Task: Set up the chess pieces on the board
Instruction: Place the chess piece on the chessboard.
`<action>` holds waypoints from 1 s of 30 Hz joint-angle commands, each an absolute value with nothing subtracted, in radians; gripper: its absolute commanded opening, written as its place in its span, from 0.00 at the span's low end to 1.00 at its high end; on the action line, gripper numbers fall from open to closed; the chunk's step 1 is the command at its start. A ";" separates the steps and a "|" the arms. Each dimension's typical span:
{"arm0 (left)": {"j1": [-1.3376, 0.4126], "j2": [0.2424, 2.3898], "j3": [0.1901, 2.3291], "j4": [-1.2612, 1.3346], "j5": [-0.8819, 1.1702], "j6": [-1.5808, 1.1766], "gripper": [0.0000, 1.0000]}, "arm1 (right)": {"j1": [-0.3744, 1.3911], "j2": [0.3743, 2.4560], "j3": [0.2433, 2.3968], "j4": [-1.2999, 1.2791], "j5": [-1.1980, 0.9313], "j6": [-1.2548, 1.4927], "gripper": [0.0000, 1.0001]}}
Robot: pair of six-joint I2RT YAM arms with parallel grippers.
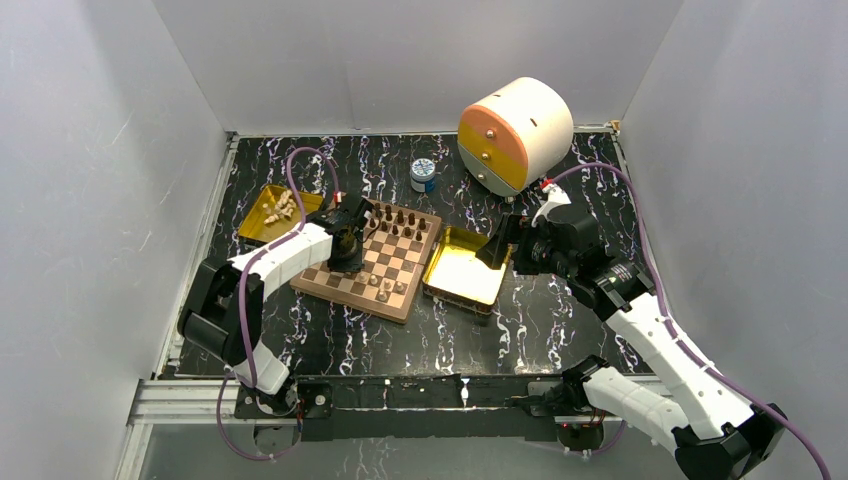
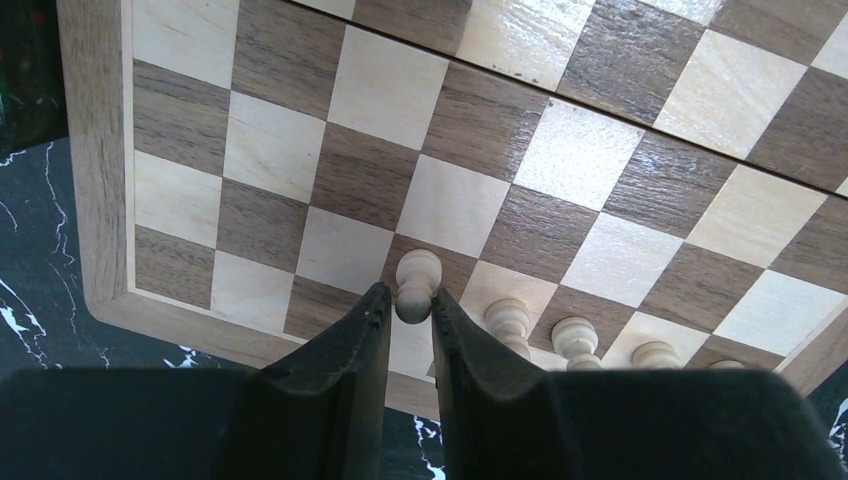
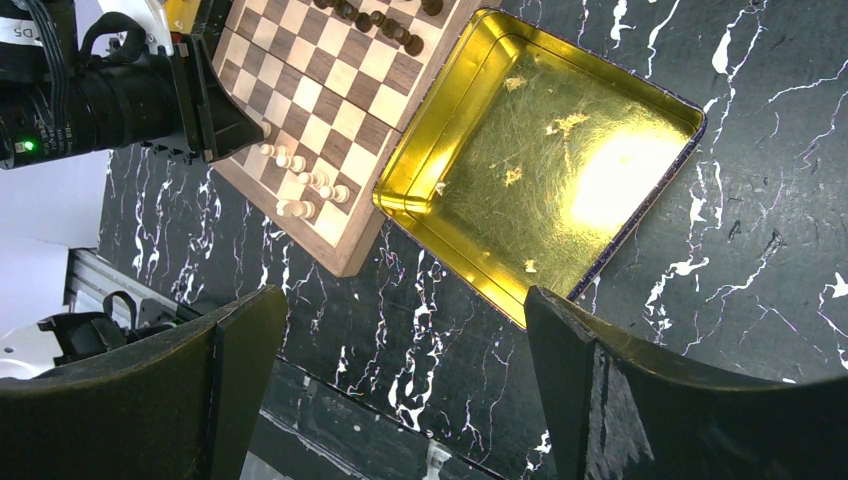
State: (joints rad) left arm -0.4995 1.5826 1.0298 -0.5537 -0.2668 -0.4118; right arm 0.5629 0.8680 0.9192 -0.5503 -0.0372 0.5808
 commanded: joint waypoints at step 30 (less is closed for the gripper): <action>-0.503 1.611 1.066 -0.581 -0.268 -0.402 0.17 | 0.560 0.852 0.917 -0.512 -0.048 0.595 0.99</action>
State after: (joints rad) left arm -0.4995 1.6318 1.0576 -0.5377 -0.2855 -0.3904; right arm 0.5629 0.8646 0.9184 -0.5503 -0.0410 0.5964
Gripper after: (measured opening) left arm 0.173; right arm 0.984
